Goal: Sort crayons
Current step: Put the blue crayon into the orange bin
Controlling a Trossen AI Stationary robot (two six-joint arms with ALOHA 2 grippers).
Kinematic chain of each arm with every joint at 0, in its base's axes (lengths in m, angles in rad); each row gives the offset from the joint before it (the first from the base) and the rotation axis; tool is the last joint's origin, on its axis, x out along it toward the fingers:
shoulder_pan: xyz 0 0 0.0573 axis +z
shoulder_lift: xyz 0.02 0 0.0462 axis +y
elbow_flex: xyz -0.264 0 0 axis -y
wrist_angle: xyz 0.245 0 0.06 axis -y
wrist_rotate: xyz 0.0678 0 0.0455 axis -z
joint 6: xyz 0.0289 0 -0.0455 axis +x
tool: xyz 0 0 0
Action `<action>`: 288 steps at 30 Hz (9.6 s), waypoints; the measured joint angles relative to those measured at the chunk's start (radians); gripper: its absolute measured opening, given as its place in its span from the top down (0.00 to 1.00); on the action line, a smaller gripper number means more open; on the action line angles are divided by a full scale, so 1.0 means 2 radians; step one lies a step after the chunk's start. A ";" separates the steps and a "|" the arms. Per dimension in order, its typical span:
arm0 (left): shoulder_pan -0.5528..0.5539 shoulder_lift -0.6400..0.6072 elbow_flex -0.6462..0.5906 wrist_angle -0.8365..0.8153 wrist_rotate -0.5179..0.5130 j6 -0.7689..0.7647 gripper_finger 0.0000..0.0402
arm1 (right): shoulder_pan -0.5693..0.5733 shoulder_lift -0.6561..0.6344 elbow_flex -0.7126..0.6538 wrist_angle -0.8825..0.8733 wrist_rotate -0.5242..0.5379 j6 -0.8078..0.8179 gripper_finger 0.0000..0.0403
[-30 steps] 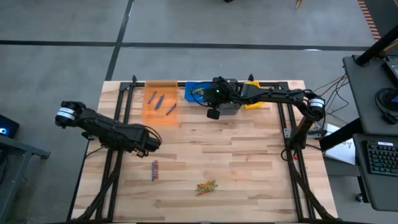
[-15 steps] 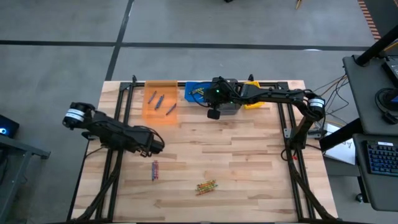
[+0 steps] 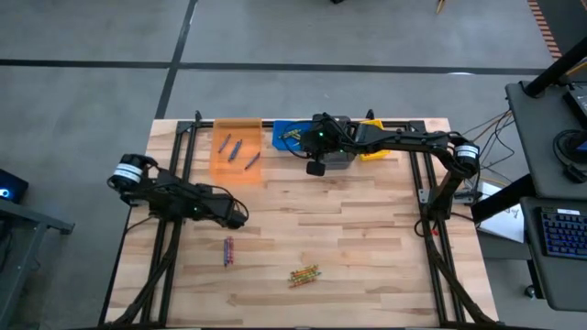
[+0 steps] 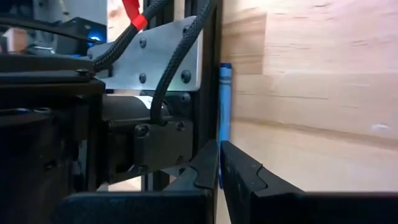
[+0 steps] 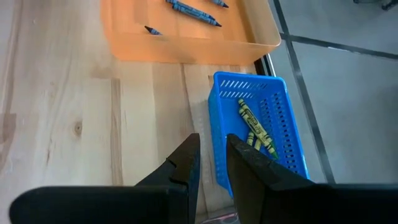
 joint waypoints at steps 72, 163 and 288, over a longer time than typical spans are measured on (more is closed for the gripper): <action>0.045 -0.175 0.153 -0.065 0.044 0.659 1.00 | 0.020 0.080 -0.007 0.150 -0.127 0.045 0.83; 0.158 0.034 -0.023 0.057 0.049 0.647 1.00 | 0.014 0.036 -0.027 0.054 -0.127 0.040 0.83; 0.127 -0.007 0.003 0.029 -0.059 0.189 1.00 | 0.014 0.036 -0.029 0.122 -0.127 0.065 0.83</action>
